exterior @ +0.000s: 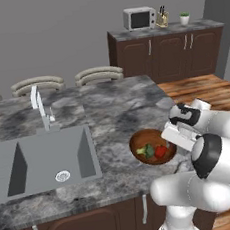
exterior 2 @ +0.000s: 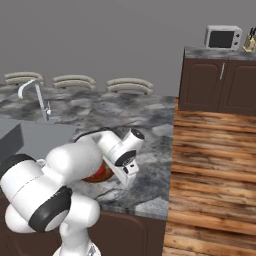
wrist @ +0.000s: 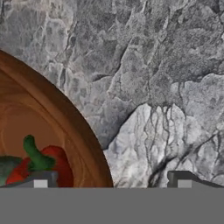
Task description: Dump the broccoli and bell pepper from the bowl so the bowl can be washed. Place the bowl in the sink after clearing the leftovers.
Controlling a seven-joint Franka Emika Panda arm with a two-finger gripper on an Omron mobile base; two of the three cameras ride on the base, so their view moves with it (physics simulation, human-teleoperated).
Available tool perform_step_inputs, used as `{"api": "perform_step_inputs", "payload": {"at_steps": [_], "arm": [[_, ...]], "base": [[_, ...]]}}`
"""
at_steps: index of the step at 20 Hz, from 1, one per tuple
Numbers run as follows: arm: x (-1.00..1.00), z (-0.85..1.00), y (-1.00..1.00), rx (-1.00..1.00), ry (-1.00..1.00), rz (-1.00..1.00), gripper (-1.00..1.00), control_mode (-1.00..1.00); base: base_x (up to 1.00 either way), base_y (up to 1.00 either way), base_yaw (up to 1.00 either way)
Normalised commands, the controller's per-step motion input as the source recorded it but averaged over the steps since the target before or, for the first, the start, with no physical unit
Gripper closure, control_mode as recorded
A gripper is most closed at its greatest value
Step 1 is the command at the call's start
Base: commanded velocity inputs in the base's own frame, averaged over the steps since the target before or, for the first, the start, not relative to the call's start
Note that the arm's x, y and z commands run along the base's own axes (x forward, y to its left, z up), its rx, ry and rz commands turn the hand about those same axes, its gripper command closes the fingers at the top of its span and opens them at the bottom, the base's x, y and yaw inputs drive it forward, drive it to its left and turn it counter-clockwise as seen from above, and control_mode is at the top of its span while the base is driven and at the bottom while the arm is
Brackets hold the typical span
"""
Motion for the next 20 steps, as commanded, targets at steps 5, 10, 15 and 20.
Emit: {"api": "perform_step_inputs", "payload": {"at_steps": [5, 10, 15, 20], "arm": [[0.27, -0.35, 0.08, 0.01, 0.00, 0.00, 1.00, -1.00], [0.09, -0.08, 0.00, 0.00, 0.00, 0.00, 1.00, -1.00], [-0.07, 0.04, 0.00, 0.00, -0.02, 0.00, 1.00, -1.00], [-0.18, 0.37, 0.04, 0.00, -0.08, -0.01, 1.00, -1.00]], "base": [[0.00, 0.00, 0.00], [0.00, 0.00, 0.00], [0.00, 0.00, 0.00], [0.00, 0.00, 0.00]]}}
